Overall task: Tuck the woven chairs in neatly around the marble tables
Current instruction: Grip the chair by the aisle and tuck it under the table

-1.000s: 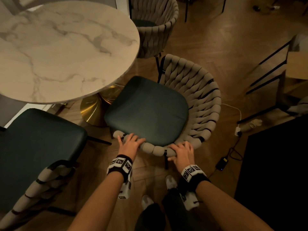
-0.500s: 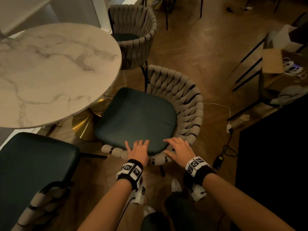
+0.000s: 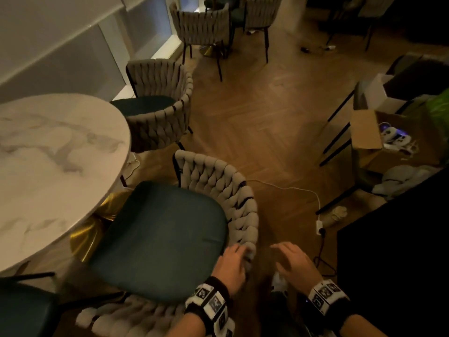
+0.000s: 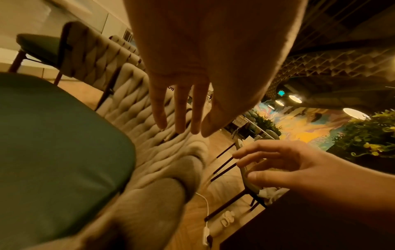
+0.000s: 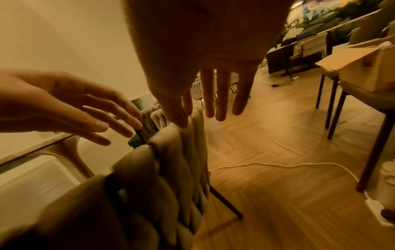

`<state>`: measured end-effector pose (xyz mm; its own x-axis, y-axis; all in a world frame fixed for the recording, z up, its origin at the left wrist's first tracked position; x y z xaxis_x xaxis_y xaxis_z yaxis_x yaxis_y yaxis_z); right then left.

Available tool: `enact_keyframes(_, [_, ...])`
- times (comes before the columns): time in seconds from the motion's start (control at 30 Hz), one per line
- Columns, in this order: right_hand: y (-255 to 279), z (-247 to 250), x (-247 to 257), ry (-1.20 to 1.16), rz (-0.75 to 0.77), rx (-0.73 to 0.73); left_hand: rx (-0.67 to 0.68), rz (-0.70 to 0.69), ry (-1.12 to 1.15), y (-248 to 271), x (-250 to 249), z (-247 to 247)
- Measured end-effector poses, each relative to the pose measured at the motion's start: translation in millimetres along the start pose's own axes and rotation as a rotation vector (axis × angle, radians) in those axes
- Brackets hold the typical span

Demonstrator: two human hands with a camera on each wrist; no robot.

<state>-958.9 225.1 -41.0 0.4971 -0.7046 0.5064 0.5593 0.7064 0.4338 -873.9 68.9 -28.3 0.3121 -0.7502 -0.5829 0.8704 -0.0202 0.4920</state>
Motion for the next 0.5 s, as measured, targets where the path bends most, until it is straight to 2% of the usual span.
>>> enact_keyframes(0.07, [-23.1, 26.8, -28.9, 0.054, 0.009, 0.072, -0.014, -0.012, 0.073, -33.8, -23.1, 3.7])
enact_keyframes(0.17, [-60.6, 60.4, -61.8, 0.193, 0.019, 0.278, -0.012, 0.004, 0.199, -89.6, -49.8, 13.9])
enact_keyframes(0.23, [-81.9, 78.4, -83.2, 0.297, 0.007, 0.418, 0.077, 0.025, 0.227, -128.2, -64.5, 15.8])
enact_keyframes(0.33, [-108.4, 99.8, -119.1, 0.379, -0.057, 0.639, 0.251, 0.140, 0.231, -178.4, -76.2, 22.6])
enact_keyframes(0.43, [-146.8, 121.8, -143.0, 0.366, -0.019, 0.668, 0.412, 0.220, 0.259, -227.5, -70.3, 36.7])
enact_keyframes(0.5, [-173.8, 134.8, -153.3, 0.407, 0.004, 0.711, 0.427, 0.261, 0.256, -257.9, -65.9, 57.0])
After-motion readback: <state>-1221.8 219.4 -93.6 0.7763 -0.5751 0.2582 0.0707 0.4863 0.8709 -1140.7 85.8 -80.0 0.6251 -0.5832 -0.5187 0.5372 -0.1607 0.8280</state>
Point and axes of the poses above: each hand's wrist, its own y-axis away from the middle knuckle, its own z-axis out of the back of the hand, x = y × z, the point moved 7 cm from there along -y, towards the middle knuckle, and after that the axes turned 13 degrees about x, right-handed, at the moved point
